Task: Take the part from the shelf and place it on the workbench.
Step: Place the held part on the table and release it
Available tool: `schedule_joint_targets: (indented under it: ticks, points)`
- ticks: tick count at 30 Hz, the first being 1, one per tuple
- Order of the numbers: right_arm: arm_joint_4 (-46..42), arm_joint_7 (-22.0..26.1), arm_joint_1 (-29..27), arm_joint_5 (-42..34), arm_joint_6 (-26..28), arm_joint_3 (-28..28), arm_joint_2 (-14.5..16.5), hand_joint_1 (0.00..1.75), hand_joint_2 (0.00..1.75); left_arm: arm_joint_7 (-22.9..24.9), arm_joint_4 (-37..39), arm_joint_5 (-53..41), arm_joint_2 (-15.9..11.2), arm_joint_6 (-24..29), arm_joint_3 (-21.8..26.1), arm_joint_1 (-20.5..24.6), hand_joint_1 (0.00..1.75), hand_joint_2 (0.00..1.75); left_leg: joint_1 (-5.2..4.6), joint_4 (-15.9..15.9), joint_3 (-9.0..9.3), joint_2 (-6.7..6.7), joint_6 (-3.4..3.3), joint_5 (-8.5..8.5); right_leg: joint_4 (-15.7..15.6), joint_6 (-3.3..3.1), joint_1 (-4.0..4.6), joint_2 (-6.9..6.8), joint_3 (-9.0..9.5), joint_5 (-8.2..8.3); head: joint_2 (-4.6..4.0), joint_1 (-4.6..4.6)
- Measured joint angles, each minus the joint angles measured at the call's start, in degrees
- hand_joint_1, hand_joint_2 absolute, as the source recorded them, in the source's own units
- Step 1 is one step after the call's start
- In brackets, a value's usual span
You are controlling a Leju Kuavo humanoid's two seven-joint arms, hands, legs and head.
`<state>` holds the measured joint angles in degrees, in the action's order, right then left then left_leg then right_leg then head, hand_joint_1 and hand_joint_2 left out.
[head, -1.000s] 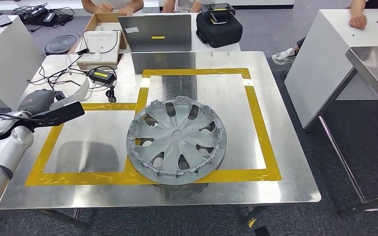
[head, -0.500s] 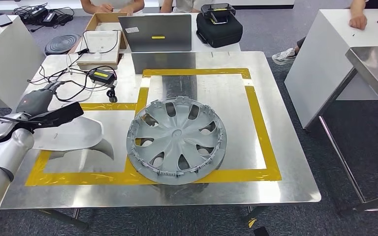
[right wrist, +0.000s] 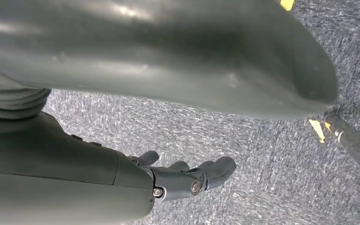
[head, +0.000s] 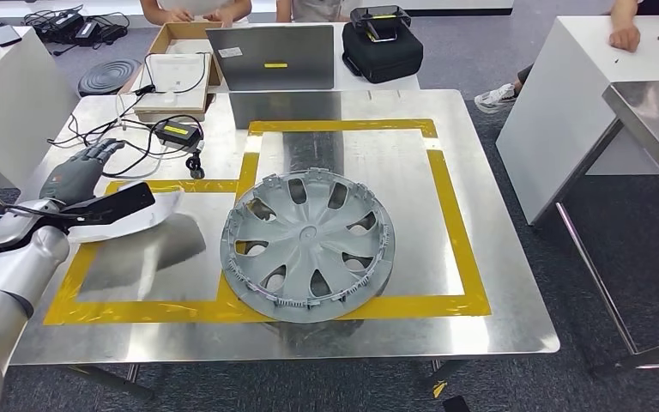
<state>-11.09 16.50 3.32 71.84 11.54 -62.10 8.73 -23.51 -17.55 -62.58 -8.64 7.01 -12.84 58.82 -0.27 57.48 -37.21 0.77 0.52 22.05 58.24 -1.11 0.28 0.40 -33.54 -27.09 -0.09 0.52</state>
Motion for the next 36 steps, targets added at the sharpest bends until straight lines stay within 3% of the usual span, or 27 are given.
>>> schedule_joint_targets:
  ticks: [11, 16, 18, 20, 22, 23, 24, 25, 28, 29, 33, 34, 36]
  points:
    - [0.0, -0.3, 0.0, 0.4, 0.0, 0.0, 0.1, 0.0, 0.0, 1.9, 0.0, -0.5, -0.1, 2.0, 0.0, -0.7, 0.0, 0.0, -0.29, 0.4, -0.08, 0.0, -0.43, 0.31, 0.0, 0.29, -0.12, 0.0, 0.09, -0.13, 0.0, 0.01]
    - [0.0, -0.5, 0.2, 0.7, -0.1, 0.0, 0.1, 0.0, 0.0, 2.5, -0.1, -0.7, 0.0, 2.0, 0.0, -0.7, 0.0, 0.0, -0.52, 0.7, -0.09, 0.0, -1.05, 0.61, -0.1, 0.88, -0.39, 0.0, 0.28, -0.24, 0.0, 0.01]
    - [0.0, -0.5, 0.3, 0.7, -0.1, 0.0, 0.1, 0.0, 0.0, 2.5, -0.2, -0.8, 0.1, 2.0, 0.0, -0.7, 0.0, 0.0, -0.15, 0.2, 0.16, -0.13, -1.46, 0.28, 0.5, 1.26, -0.34, -0.02, 0.2, -0.74, 0.0, -0.02]
    - [0.0, -0.5, 0.4, 0.6, -0.1, 0.0, 0.1, 0.0, 0.0, 2.6, -0.4, -1.0, 0.4, 2.0, 0.0, -0.6, 0.0, 0.0, 0.25, -0.3, 0.33, -0.31, -1.81, -0.05, 4.4, 1.69, -0.31, -0.06, -1.39, -3.51, 0.0, -0.18]
    - [0.0, -0.6, 0.4, 0.6, -0.1, 0.0, 0.1, 0.0, 0.0, 2.7, -0.5, -1.1, 0.7, 2.0, 0.0, -0.6, 0.0, 0.0, 0.27, -0.1, 0.1, -0.42, -1.87, -0.09, 12.0, 2.03, -0.52, -0.1, -4.73, -7.57, 0.0, -0.32]
    - [0.0, -0.6, 0.4, 0.6, -0.1, 0.0, 0.1, 0.0, 0.0, 2.8, -0.4, -1.1, 0.9, 2.0, 0.0, -0.7, 0.0, 0.0, 0.29, 0.0, -0.1, -0.44, -1.84, -0.11, 15.1, 2.18, -0.68, -0.11, -6.09, -8.74, 0.0, -0.33]
    - [0.0, -0.6, 0.4, 0.5, -0.1, 0.0, 0.1, 0.0, 0.0, 3.0, -0.4, -1.1, 1.1, 2.0, 0.0, -0.7, 0.0, 0.0, 0.33, 0.2, -0.32, -0.46, -1.79, -0.14, 16.3, 2.28, -0.8, -0.12, -6.57, -8.89, 0.0, -0.33]
    - [0.0, -0.7, 0.4, 0.4, -0.1, 0.0, 0.0, 0.0, 0.0, 3.1, -0.4, -1.2, 1.3, 2.0, 0.0, -0.7, 0.0, 0.0, 0.41, 0.4, -0.56, -0.45, -1.68, -0.18, 15.3, 2.37, -0.93, -0.13, -5.88, -7.94, 0.0, -0.34]
    - [0.0, -0.8, 0.7, 0.2, -0.1, 0.0, 0.0, 0.0, 0.0, 3.4, -0.5, -1.4, 1.7, 1.8, 0.0, -0.6, 0.0, 0.0, 0.6, 1.3, -1.2, -0.39, -0.9, -0.31, 4.3, 2.34, -1.16, -0.14, -0.22, -3.37, 0.0, -0.38]
    - [0.0, -0.8, 0.7, 0.2, -0.1, 0.0, 0.0, 0.0, 0.0, 3.5, -0.5, -1.5, 1.8, 1.8, 0.0, -0.5, 0.0, 0.0, 0.56, 1.5, -1.33, -0.38, -0.49, -0.39, 2.2, 2.11, -1.12, -0.09, 0.76, -2.62, 0.0, -0.34]
    - [0.0, -1.0, 0.8, 0.0, 0.0, 0.0, 0.0, 0.0, 0.0, 3.6, -0.5, -1.7, 2.3, 1.7, 0.0, -0.1, 0.0, 0.0, 0.61, 1.2, -1.65, -0.34, 1.16, -0.9, 1.5, 0.42, -0.89, -0.06, 0.41, -1.28, 0.0, -0.27]
    - [0.0, -1.0, 0.8, 0.0, 0.0, 0.0, 0.0, 0.0, 0.0, 3.6, -0.5, -1.8, 2.3, 1.7, 0.0, 0.0, 0.0, 0.0, 0.69, 2.1, -2.12, -0.36, 1.51, 0.04, 1.3, -0.05, -0.97, -0.11, 0.18, -0.83, 0.0, -0.2]
    - [0.0, -0.9, 0.8, -0.1, 0.0, 0.0, 0.1, 0.0, 0.0, 3.6, -0.4, -1.8, 2.3, 1.6, 0.0, 0.1, 0.0, 0.0, 0.8, 7.6, -4.16, -0.45, 1.99, 4.3, 1.2, -0.66, -1.09, -0.18, -0.45, -0.04, 0.0, -0.09]
